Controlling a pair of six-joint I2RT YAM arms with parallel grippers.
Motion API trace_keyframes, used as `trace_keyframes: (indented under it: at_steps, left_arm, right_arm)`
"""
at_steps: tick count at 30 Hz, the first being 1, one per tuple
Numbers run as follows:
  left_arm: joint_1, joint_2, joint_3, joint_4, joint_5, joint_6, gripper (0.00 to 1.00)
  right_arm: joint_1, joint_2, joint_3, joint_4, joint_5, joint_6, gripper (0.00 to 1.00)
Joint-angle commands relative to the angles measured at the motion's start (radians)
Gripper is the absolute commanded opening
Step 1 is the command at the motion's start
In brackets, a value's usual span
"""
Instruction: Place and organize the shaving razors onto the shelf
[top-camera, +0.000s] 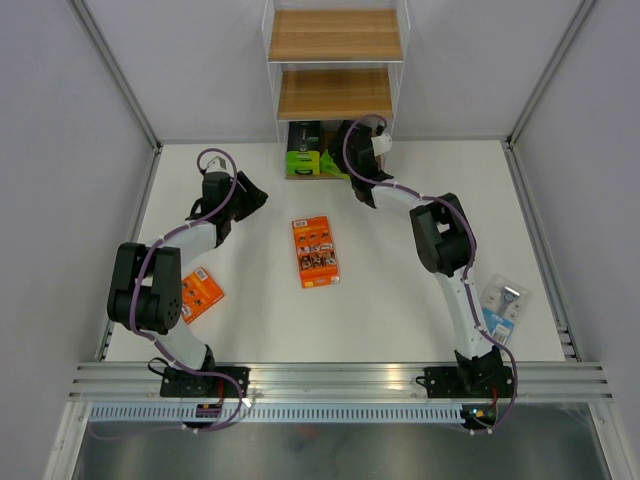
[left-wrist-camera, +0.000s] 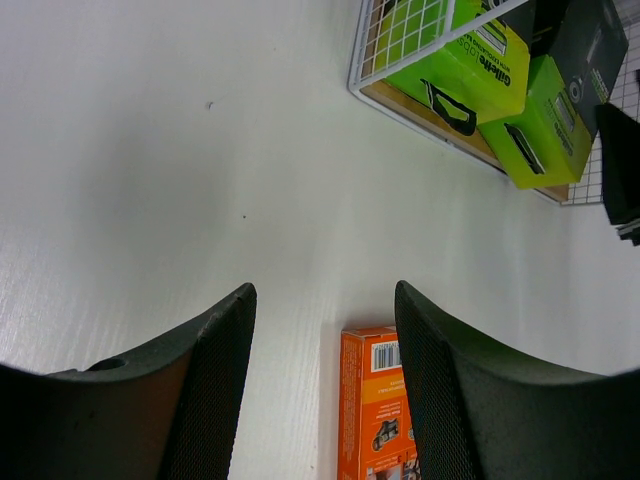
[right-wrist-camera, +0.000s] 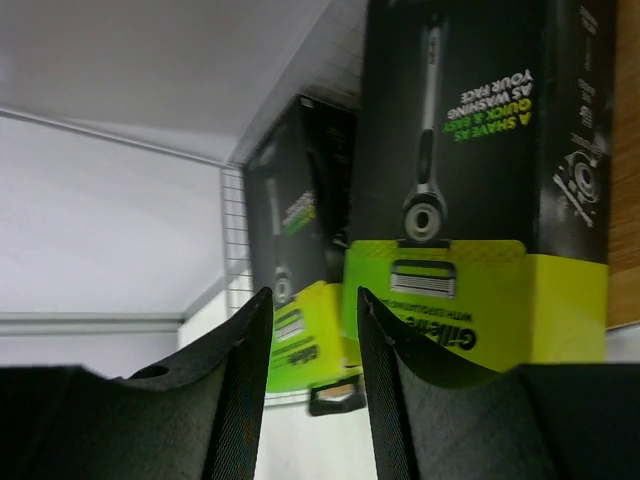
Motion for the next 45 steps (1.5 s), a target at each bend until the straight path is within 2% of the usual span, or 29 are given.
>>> trace_keyframes:
  at_steps: [1, 6, 13, 19, 28, 39, 42, 45]
  left_arm:
    - [0.006, 0.007, 0.028, 0.038, 0.001, 0.038, 0.63]
    - [0.006, 0.017, 0.035, 0.032, -0.008, 0.038, 0.63]
    - [0.006, 0.016, 0.040, 0.029, -0.011, 0.033, 0.63]
    - [0.006, 0.010, 0.043, 0.023, -0.012, 0.029, 0.63]
    - [0.006, 0.001, 0.038, 0.020, -0.008, 0.024, 0.63]
    - [0.006, -0.007, 0.038, 0.018, 0.004, 0.033, 0.63]
    - [0.006, -0.019, 0.034, 0.017, 0.012, 0.033, 0.63]
    - [0.004, -0.030, 0.032, 0.017, 0.029, 0.033, 0.63]
  right_arm:
    - [-0.002, 0.062, 0.109, -0.088, 0.045, -0.103, 0.46]
    - [-0.002, 0.097, 0.172, -0.223, 0.104, -0.241, 0.47]
    - [-0.004, 0.085, 0.148, -0.338, 0.188, -0.373, 0.47]
    - [-0.018, 0.073, 0.097, -0.409, 0.197, -0.433, 0.48]
    - [-0.038, 0.039, 0.042, -0.422, 0.269, -0.553, 0.48]
    - [-0.068, 0.048, 0.093, -0.424, 0.230, -0.644, 0.48]
    - [-0.068, -0.018, 0.008, -0.372, 0.207, -0.642, 0.47]
    - [-0.067, -0.154, -0.114, -0.265, 0.151, -0.633, 0.48]
